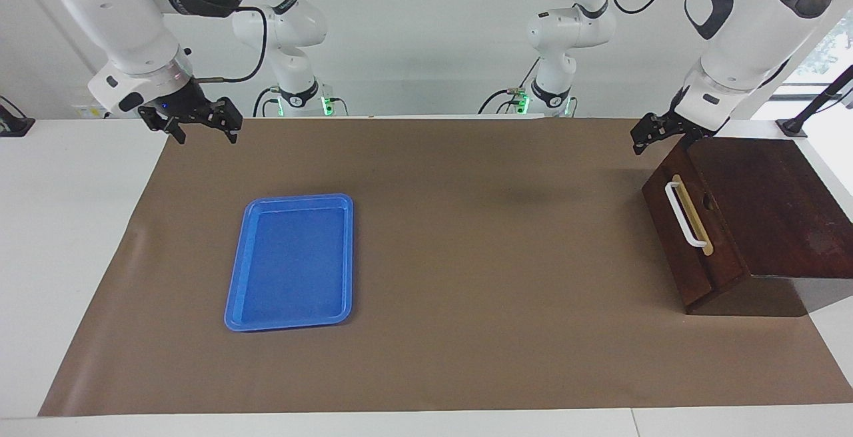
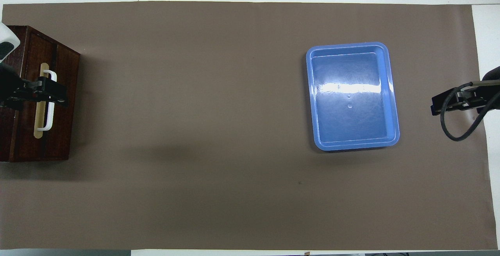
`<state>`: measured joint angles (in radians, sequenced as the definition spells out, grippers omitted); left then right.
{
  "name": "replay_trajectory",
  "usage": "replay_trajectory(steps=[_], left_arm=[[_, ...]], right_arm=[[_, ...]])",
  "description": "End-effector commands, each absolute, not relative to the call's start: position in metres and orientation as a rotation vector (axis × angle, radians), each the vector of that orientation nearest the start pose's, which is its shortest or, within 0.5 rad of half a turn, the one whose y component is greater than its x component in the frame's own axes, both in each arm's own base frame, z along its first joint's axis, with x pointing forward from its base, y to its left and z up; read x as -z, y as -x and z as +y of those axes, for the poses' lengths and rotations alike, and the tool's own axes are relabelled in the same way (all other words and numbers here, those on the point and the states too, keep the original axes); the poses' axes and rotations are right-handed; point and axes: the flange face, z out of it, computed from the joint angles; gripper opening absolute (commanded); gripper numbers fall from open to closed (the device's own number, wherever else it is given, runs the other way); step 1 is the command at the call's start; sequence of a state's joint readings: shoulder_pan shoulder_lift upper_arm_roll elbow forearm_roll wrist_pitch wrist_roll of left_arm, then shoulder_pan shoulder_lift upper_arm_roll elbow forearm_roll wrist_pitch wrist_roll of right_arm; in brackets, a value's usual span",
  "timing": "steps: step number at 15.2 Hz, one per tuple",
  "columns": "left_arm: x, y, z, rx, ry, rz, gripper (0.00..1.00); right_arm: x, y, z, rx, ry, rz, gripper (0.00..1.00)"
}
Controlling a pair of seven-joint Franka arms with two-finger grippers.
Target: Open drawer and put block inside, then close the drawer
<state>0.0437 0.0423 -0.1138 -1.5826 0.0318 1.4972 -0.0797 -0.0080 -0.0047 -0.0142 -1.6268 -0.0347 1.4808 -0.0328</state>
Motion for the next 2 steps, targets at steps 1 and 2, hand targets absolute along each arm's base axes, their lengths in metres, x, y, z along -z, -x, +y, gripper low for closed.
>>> replay_trajectory(steps=[1, 2], left_arm=[[-0.5955, -0.5554, -0.0345, -0.177, 3.131, -0.012, 1.00], [-0.5955, -0.5555, -0.0337, -0.179, 3.139, -0.016, 1.00]], right_arm=[[-0.5962, -0.5401, -0.0180, -0.204, 3.163, -0.048, 1.00], [-0.5962, -0.5401, -0.0180, -0.204, 3.163, -0.048, 1.00]])
